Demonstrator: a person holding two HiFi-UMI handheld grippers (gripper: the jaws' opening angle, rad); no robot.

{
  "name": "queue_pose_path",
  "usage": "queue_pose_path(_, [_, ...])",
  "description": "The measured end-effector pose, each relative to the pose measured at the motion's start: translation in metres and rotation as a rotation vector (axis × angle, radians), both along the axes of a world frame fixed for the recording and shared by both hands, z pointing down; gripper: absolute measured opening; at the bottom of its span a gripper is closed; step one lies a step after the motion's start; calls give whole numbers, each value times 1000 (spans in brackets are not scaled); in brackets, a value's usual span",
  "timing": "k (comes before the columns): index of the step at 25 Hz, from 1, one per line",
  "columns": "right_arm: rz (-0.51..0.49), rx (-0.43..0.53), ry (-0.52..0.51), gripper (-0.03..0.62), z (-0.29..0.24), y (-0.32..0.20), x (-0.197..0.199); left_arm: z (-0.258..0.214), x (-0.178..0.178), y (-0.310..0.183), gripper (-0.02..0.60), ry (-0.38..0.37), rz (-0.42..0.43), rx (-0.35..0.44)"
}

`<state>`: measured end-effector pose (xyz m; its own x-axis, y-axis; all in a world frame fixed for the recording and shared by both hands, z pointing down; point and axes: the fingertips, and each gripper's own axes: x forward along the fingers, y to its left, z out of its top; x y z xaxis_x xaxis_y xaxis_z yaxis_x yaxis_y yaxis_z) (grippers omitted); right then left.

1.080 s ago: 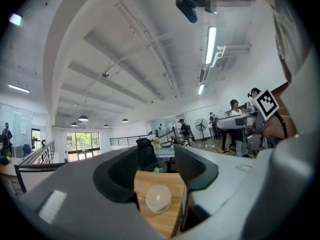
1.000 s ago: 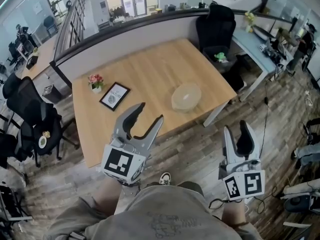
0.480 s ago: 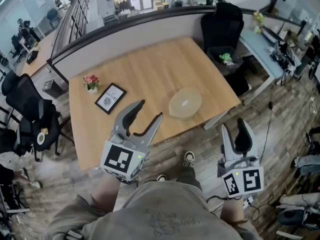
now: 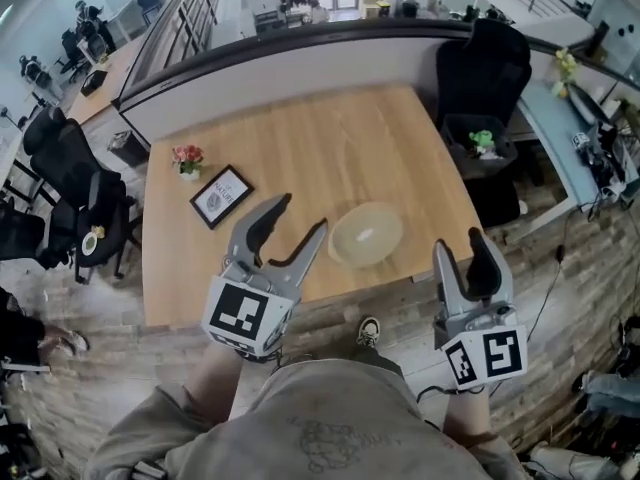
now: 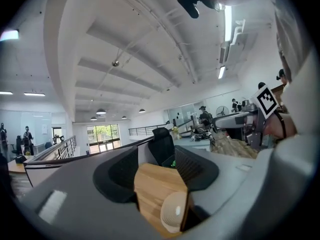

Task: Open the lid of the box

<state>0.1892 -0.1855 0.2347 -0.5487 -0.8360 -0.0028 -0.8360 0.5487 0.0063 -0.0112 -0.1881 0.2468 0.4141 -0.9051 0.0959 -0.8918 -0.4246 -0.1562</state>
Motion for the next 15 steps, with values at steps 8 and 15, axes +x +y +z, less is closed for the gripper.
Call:
queue_pose_path(8, [-151, 3, 1, 201, 1, -62, 12, 1, 10, -28, 221, -4, -159, -11])
queue_pose_path(15, [-254, 4, -16, 201, 2, -85, -8, 7, -1, -29, 222, -40, -247, -11])
